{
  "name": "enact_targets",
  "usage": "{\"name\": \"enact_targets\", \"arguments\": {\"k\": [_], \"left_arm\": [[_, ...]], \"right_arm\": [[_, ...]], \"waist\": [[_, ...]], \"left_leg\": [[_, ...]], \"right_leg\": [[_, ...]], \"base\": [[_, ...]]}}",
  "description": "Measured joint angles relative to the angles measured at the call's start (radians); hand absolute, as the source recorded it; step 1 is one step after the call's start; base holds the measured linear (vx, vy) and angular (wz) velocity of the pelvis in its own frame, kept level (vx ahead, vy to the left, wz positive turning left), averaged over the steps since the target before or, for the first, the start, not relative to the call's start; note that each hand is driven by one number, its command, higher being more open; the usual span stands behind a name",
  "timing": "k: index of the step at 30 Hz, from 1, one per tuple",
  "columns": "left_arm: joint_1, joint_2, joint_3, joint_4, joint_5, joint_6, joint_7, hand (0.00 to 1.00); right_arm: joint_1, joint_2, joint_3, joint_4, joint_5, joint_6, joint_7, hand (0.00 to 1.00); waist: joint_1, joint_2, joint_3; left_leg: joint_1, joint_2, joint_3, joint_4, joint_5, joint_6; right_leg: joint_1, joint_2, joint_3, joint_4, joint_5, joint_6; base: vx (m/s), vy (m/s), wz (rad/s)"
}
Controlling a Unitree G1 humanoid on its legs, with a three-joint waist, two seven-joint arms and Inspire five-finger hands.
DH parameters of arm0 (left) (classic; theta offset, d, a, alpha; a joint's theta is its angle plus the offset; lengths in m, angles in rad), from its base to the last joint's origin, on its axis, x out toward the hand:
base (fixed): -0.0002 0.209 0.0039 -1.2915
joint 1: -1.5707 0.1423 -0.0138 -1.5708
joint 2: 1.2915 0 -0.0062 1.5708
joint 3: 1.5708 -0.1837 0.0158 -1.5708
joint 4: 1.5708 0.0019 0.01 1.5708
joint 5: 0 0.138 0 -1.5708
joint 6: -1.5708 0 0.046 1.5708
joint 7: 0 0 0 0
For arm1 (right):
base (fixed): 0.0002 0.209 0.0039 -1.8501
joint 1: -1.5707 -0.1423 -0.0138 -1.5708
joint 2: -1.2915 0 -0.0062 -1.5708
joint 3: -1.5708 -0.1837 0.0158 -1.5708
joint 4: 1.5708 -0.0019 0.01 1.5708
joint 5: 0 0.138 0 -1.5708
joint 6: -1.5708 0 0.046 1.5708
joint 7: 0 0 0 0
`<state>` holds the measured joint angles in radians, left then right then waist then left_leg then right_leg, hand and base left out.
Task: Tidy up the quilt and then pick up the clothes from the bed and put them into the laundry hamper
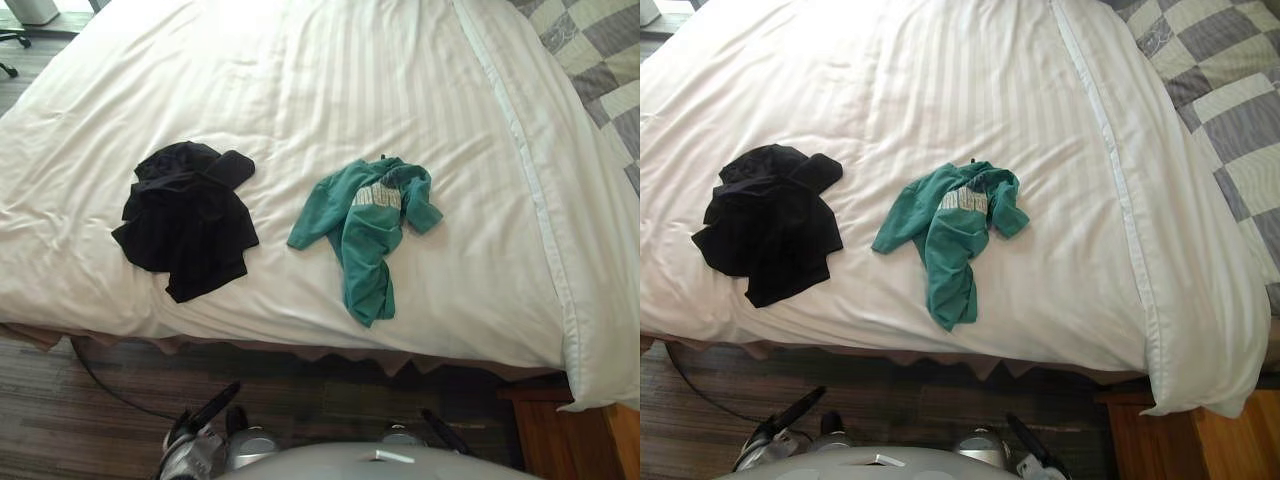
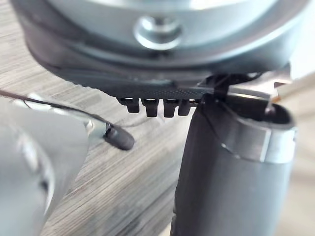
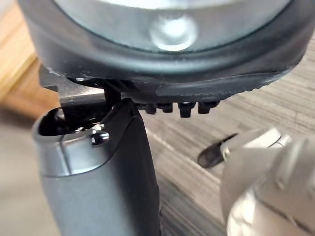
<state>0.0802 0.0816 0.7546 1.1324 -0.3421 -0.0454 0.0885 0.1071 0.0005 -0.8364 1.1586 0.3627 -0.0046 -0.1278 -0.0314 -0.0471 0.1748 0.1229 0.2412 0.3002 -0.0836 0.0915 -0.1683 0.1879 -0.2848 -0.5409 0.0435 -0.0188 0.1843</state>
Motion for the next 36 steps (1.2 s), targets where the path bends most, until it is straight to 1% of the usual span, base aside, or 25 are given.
{"name": "enact_targets", "arguments": {"k": [1,2,5,6,7,8,10,11,13,14,15,17,18,19,20,21,22,24,25,26,28,30,32,34,36], "left_arm": [[0.024,0.004,0.108,0.004,-0.018,0.008,-0.002,1.00],[0.049,0.012,0.184,0.007,-0.050,0.009,-0.002,1.00],[0.084,0.051,0.317,0.008,-0.095,0.011,-0.004,1.00],[0.086,0.068,0.350,0.008,-0.108,0.010,-0.004,1.00],[0.084,0.088,0.388,0.008,-0.130,0.010,-0.005,1.00],[0.083,0.098,0.401,0.007,-0.138,0.009,-0.004,1.00],[0.072,0.131,0.422,-0.001,-0.166,0.008,0.000,1.00],[0.066,0.138,0.423,-0.009,-0.175,0.007,0.005,1.00],[0.032,0.151,0.411,-0.100,-0.244,0.002,0.031,1.00],[0.028,0.151,0.393,-0.137,-0.262,0.001,0.041,1.00],[0.028,0.152,0.341,-0.235,-0.298,0.000,0.055,1.00],[0.038,0.163,0.267,-0.411,-0.334,-0.035,0.089,1.00],[0.044,0.179,0.228,-0.543,-0.337,-0.057,0.108,1.00],[0.048,0.196,0.185,-0.690,-0.309,-0.082,0.138,1.00],[0.047,0.206,0.165,-0.762,-0.284,-0.095,0.152,1.00],[0.046,0.229,0.126,-0.900,-0.248,-0.123,0.167,1.00],[0.046,0.238,0.097,-1.022,-0.173,-0.149,0.176,1.00],[0.046,0.237,0.056,-1.149,-0.087,-0.188,0.185,1.00],[0.044,0.233,0.018,-1.221,-0.036,-0.215,0.190,1.00],[0.042,0.223,-0.038,-1.271,0.022,-0.231,0.192,1.00],[0.031,0.205,-0.102,-1.286,0.077,-0.229,0.192,1.00],[0.029,0.159,-0.200,-1.299,0.194,-0.192,0.191,1.00],[0.043,0.101,-0.311,-1.297,0.272,-0.145,0.172,1.00],[0.056,0.068,-0.367,-1.290,0.278,-0.117,0.152,1.00],[0.072,0.047,-0.397,-1.275,0.279,-0.100,0.138,1.00]], "right_arm": [[0.015,-0.007,-0.079,0.001,0.022,0.000,-0.011,1.00],[0.026,-0.017,-0.135,0.001,0.047,0.000,-0.014,1.00],[0.033,-0.043,-0.226,-0.004,0.051,0.000,-0.022,1.00],[0.033,-0.049,-0.257,-0.021,0.060,0.000,-0.028,1.00],[0.029,-0.066,-0.292,-0.043,0.084,0.000,-0.036,1.00],[0.026,-0.079,-0.303,-0.053,0.090,0.000,-0.041,1.00],[-0.006,-0.134,-0.311,-0.146,0.091,-0.001,-0.079,1.00],[-0.012,-0.146,-0.311,-0.176,0.091,-0.003,-0.089,1.00],[-0.043,-0.190,-0.295,-0.325,0.085,-0.007,-0.130,1.00],[-0.046,-0.199,-0.280,-0.372,0.083,-0.008,-0.141,1.00],[-0.044,-0.212,-0.247,-0.479,0.071,-0.013,-0.160,1.00],[-0.043,-0.222,-0.185,-0.630,0.029,-0.030,-0.190,1.00],[-0.044,-0.223,-0.150,-0.719,0.004,-0.037,-0.202,1.00],[-0.044,-0.222,-0.120,-0.803,-0.016,-0.045,-0.213,1.00],[-0.044,-0.222,-0.107,-0.839,-0.033,-0.049,-0.216,1.00],[-0.051,-0.222,-0.082,-0.907,-0.045,-0.057,-0.219,1.00],[-0.062,-0.222,-0.050,-0.962,-0.066,-0.070,-0.227,1.00],[-0.080,-0.222,-0.003,-1.009,-0.112,-0.088,-0.230,1.00],[-0.099,-0.223,0.047,-1.022,-0.136,-0.105,-0.228,1.00],[-0.123,-0.223,0.108,-1.022,-0.158,-0.108,-0.222,1.00],[-0.131,-0.223,0.159,-1.023,-0.161,-0.107,-0.216,1.00],[-0.140,-0.226,0.227,-1.025,-0.208,-0.087,-0.190,1.00],[-0.141,-0.244,0.296,-1.056,-0.252,-0.063,-0.157,1.00],[-0.141,-0.246,0.329,-1.103,-0.283,-0.060,-0.133,1.00],[-0.142,-0.248,0.367,-1.143,-0.310,-0.060,-0.115,1.00]], "waist": [[0.001,0.004,-0.019],[0.002,0.008,-0.037],[0.003,0.004,-0.080],[0.003,0.013,-0.088],[0.003,0.011,-0.108],[0.002,0.017,-0.116],[0.001,0.032,-0.143],[0.000,0.034,-0.148],[-0.002,0.043,-0.158],[-0.002,0.045,-0.161],[-0.002,0.054,-0.172],[-0.001,0.057,-0.177],[0.000,0.055,-0.187],[0.002,0.051,-0.191],[0.002,0.049,-0.195],[0.002,0.044,-0.193],[0.002,0.042,-0.193],[0.001,0.042,-0.193],[0.001,0.044,-0.191],[0.003,0.048,-0.189],[0.003,0.052,-0.180],[-0.001,0.054,-0.154],[-0.004,0.052,-0.120],[-0.013,0.048,-0.107],[-0.028,0.047,-0.105]], "left_leg": [[0.006,0.000,0.014,0.000,-0.007,-0.010],[0.009,0.000,0.024,-0.001,-0.015,-0.020],[0.009,0.000,0.039,-0.001,-0.022,-0.030],[0.008,0.000,0.040,-0.001,-0.022,-0.030],[0.005,0.000,0.040,-0.002,-0.023,-0.031],[0.004,0.000,0.041,-0.004,-0.025,-0.034],[-0.006,0.000,0.052,-0.005,-0.025,-0.045],[-0.013,-0.001,0.052,-0.005,-0.024,-0.046],[-0.032,-0.001,0.044,-0.005,-0.011,-0.046],[-0.036,-0.001,0.040,-0.005,-0.010,-0.045],[-0.049,-0.001,0.034,-0.005,-0.005,-0.046],[-0.058,-0.001,0.026,-0.002,0.005,-0.042],[-0.064,0.000,0.020,-0.002,0.007,-0.042],[-0.072,0.002,0.012,-0.002,0.009,-0.046],[-0.081,0.002,0.005,-0.002,0.011,-0.048],[-0.084,0.002,-0.003,-0.002,0.015,-0.049],[-0.081,0.003,-0.005,-0.001,0.015,-0.048],[-0.074,0.004,-0.001,-0.001,0.015,-0.048],[-0.069,0.006,0.007,-0.001,0.015,-0.048],[-0.060,0.007,0.022,-0.001,0.015,-0.048],[-0.049,0.007,0.030,-0.001,0.015,-0.048],[-0.026,0.008,0.049,-0.001,0.014,-0.048],[-0.010,0.008,0.072,-0.001,0.012,-0.049],[-0.007,0.008,0.093,-0.001,0.012,-0.049],[-0.002,0.008,0.116,-0.001,0.012,-0.049]], "right_leg": [[0.000,0.000,0.003,0.000,0.000,0.000],[-0.002,-0.001,0.012,-0.002,0.000,0.000],[-0.012,-0.001,0.026,-0.009,0.000,0.000],[-0.013,-0.001,0.027,-0.010,0.000,0.000],[-0.014,-0.001,0.028,-0.010,0.000,0.000],[-0.016,-0.001,0.029,-0.011,0.000,0.000],[-0.033,-0.002,0.044,-0.014,0.000,0.000],[-0.040,-0.002,0.049,-0.017,0.000,0.000],[-0.050,0.002,0.051,-0.028,0.003,0.006],[-0.052,0.002,0.050,-0.028,0.003,0.006],[-0.063,0.003,0.049,-0.027,0.002,0.006],[-0.067,0.004,0.047,-0.027,0.003,0.007],[-0.072,0.005,0.044,-0.026,0.005,0.010],[-0.076,0.006,0.045,-0.024,0.004,0.009],[-0.080,0.006,0.045,-0.021,0.003,0.006],[-0.082,0.006,0.052,-0.013,0.003,0.006],[-0.081,0.006,0.060,-0.006,0.003,0.006],[-0.085,0.006,0.078,-0.002,0.003,0.006],[-0.090,0.006,0.089,0.002,0.004,0.006],[-0.093,0.006,0.113,0.006,0.004,0.006],[-0.091,0.006,0.124,0.006,0.006,0.008],[-0.082,0.006,0.141,0.007,0.007,0.009],[-0.089,0.006,0.173,0.007,0.009,0.014],[-0.108,0.007,0.198,0.007,0.014,0.020],[-0.123,0.008,0.222,0.007,0.021,0.022]], "base": [[0.07,0.008,-0.11],[0.06,0.009,-0.14],[0.02,0.001,-0.14],[-0.01,-0.013,-0.04],[0.00,0.000,0.00],[-0.04,-0.002,-0.06],[-0.05,0.007,-0.13],[-0.07,0.002,-0.11],[-0.08,-0.010,0.05],[-0.08,-0.008,0.12],[-0.05,0.000,0.07],[-0.03,-0.003,0.10],[-0.01,-0.009,0.13],[-0.01,-0.006,0.16],[0.00,-0.001,0.20],[0.00,0.007,0.19],[0.01,0.010,0.12],[0.00,0.008,-0.06],[-0.01,0.017,-0.29],[0.00,0.010,-0.30],[-0.02,0.004,-0.22],[-0.07,0.010,-0.23],[-0.08,0.014,-0.33],[-0.06,0.011,-0.34],[-0.05,0.013,-0.39]]}}
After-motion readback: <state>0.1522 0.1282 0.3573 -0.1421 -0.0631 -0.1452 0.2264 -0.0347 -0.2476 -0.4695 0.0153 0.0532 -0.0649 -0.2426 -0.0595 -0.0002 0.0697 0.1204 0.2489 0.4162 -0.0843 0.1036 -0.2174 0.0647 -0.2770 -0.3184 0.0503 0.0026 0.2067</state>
